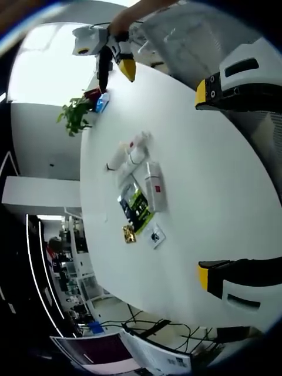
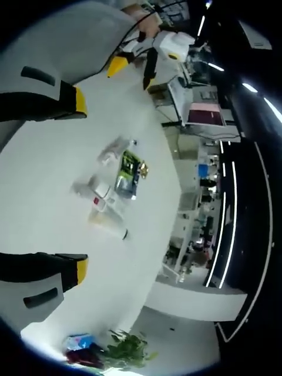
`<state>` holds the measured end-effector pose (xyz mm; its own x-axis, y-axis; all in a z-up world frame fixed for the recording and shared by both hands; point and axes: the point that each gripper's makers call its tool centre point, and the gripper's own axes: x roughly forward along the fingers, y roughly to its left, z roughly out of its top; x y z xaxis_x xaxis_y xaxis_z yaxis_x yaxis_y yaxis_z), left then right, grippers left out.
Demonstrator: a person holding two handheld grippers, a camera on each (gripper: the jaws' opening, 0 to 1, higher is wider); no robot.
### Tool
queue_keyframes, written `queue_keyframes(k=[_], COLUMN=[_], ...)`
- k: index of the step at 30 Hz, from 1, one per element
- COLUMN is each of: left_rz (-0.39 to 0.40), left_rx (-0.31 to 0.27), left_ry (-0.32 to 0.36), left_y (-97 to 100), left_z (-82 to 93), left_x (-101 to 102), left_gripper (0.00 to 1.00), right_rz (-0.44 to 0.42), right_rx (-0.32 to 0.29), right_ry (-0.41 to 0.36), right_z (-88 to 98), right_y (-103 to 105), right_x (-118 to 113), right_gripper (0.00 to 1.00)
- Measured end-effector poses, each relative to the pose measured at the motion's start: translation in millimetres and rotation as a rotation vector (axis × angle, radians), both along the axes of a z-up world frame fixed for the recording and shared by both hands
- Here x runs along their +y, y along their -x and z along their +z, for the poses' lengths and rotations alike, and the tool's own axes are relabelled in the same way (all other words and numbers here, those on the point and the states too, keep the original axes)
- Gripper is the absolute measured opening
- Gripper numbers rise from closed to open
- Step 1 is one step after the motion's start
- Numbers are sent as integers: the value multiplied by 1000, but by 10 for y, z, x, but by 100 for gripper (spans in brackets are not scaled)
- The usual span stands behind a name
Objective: Arrange the skincare products in the storage area until every visible bottle or jar stands upright without overlapping.
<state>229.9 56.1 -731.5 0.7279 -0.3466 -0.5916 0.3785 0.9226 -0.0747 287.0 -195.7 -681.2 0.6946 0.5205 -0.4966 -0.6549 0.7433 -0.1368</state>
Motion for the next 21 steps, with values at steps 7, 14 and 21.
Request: queue_keyframes(k=[7, 14, 21], left_rz=[5, 4, 9], left_rx=[1, 10, 17], left_ry=[-2, -4, -4], left_y=[-3, 7, 14], left_z=[-10, -32, -45], left_x=[10, 15, 20], left_gripper=[99, 99, 99], right_rz=[40, 83, 100], right_rx=[18, 26, 62], right_ry=[35, 47, 50], right_z=[26, 58, -65], right_y=[-204, -431, -634], right_x=[-40, 18, 108], right_gripper=[91, 86, 80])
